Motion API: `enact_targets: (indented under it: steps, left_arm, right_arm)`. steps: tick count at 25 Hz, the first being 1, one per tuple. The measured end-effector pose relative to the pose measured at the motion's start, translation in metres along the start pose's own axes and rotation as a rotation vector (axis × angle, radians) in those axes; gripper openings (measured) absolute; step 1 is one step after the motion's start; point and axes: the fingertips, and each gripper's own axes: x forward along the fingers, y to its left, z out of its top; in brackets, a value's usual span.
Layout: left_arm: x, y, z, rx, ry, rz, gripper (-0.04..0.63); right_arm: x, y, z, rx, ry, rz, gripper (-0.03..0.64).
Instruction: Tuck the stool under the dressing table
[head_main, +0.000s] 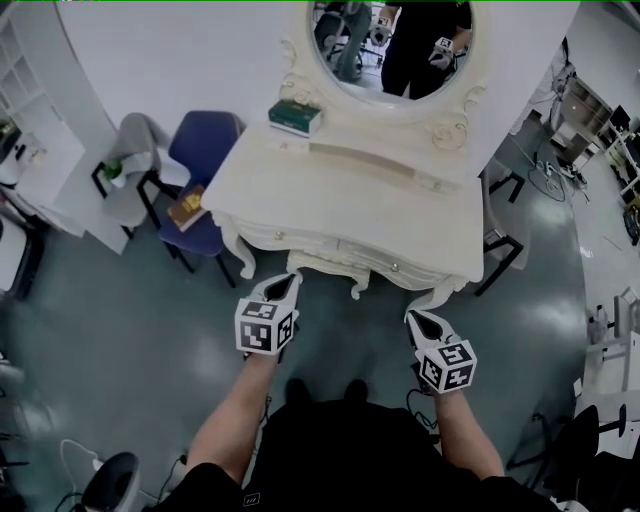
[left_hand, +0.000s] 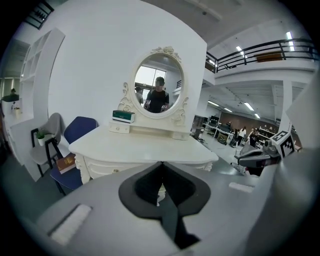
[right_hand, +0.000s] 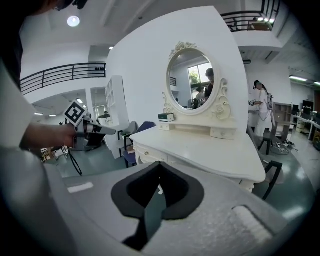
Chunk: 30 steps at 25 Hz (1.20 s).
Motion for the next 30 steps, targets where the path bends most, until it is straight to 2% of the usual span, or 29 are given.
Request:
enact_targets:
  steps: [8,12,15,22,27,30]
  left_arm:
    - [0.003,-0.070,0.048,0.031,-0.070,0.051,0.018]
    - [0.001,-0.093,0.069,0.080,-0.078,0.045,0.018]
    - [0.001,-0.100,0.089,0.083,-0.109,0.031,0.018]
    - [-0.011,-0.105,0.137,0.132,-0.174,-0.010,0.018]
    - [-0.034,-0.085,0.167,0.195,-0.218,-0.018,0.018]
    - [-0.048,-0.067,0.176,0.202,-0.248,-0.010,0.018]
  right_arm:
    - [-0.033,-0.075,0.041,0.028,-0.125,0.006,0.002]
    - [-0.044,-0.093,0.072,0.063,-0.207,0.027,0.002]
    - [-0.053,-0.096,0.102,0.082,-0.279,0.047,0.002]
    - [-0.067,-0.068,0.164,0.050,-0.395,0.086,0.002]
    - [-0.061,-0.025,0.208,-0.030,-0.439,0.110,0.002]
    - [-0.062,0.000,0.228,-0.064,-0.467,0.113,0.002]
